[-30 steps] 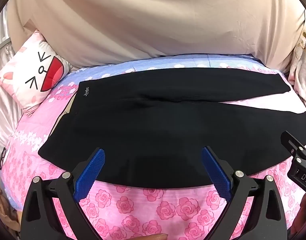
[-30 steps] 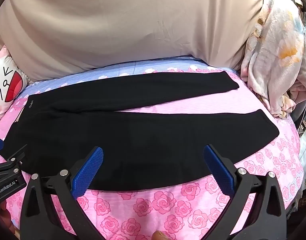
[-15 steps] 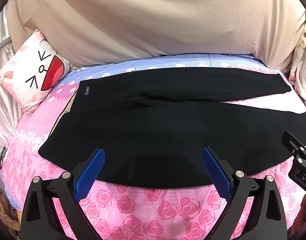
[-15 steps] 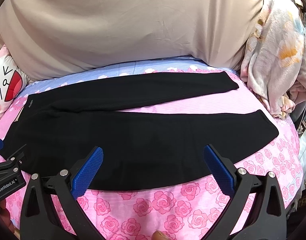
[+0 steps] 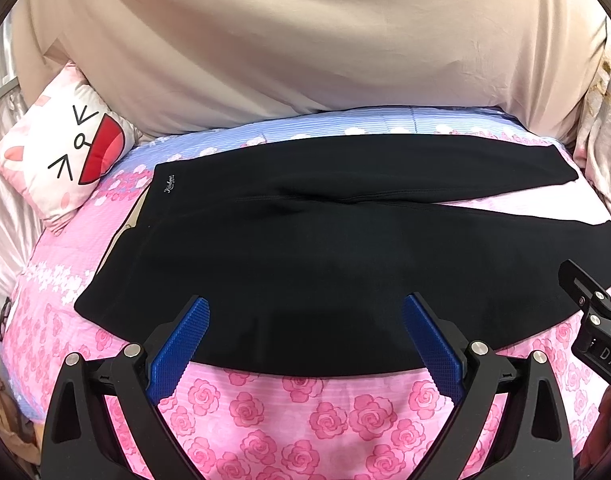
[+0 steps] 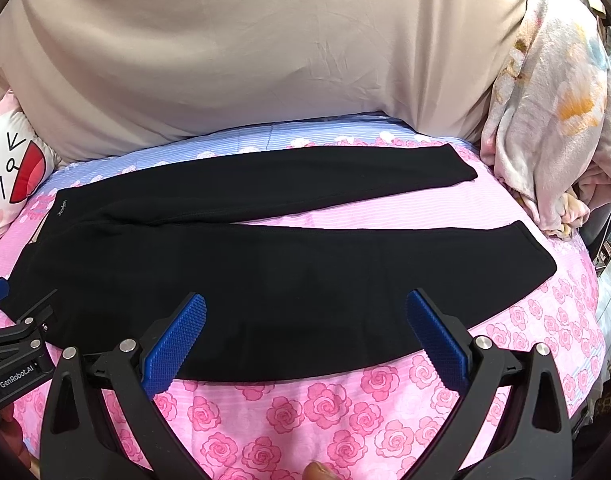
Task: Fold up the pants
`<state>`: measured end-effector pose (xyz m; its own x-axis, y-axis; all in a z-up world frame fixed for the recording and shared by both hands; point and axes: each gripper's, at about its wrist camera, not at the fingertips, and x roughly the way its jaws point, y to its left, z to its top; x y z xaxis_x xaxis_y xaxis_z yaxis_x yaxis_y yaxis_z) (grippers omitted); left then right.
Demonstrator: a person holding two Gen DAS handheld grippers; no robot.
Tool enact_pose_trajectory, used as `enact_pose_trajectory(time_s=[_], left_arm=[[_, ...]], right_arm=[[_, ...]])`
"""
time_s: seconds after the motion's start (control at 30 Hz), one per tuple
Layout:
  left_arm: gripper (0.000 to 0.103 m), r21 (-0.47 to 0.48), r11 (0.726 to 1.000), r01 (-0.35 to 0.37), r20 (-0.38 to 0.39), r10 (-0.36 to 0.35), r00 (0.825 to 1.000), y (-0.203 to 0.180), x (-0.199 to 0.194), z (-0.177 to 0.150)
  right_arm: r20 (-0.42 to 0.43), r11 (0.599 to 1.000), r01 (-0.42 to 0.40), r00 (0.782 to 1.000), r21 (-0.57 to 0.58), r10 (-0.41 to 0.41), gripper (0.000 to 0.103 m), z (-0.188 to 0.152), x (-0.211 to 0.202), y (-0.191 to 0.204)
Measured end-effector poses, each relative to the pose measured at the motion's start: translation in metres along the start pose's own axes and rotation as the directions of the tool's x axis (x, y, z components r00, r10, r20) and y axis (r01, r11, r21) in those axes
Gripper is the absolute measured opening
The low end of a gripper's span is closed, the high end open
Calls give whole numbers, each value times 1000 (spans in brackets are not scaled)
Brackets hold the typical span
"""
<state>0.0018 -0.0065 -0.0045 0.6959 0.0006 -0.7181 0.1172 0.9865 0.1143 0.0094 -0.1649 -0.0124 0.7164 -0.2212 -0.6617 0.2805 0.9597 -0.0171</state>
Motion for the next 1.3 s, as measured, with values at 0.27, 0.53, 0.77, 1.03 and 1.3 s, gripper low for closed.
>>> enact_pose_trajectory(time_s=[0.27,0.53,0.77,1.03,1.3], left_arm=[[95,2,1000,-1,0,1,1000,0,0,0],[95,2,1000,-1,-1,1,1000,-1,0,0],[95,2,1000,-3,0,3,1000,-1,0,0],[95,5,1000,-3,1,3,1000,-2,-1,0],[95,6,1000,-5,1,5,1000,-4,-1,1]], right_arm=[[-2,1000,0,1000,5,0,98,0,1,-2],[-1,1000,0,1000,4,0,98,0,1,-2],[0,1000,-1,1000,5,1,98,-1,1,-2],[0,1000,-1,1000,5,1,98,-1,1,-2],[-3,1000,-1,1000,4,1,98,-1,1,-1]])
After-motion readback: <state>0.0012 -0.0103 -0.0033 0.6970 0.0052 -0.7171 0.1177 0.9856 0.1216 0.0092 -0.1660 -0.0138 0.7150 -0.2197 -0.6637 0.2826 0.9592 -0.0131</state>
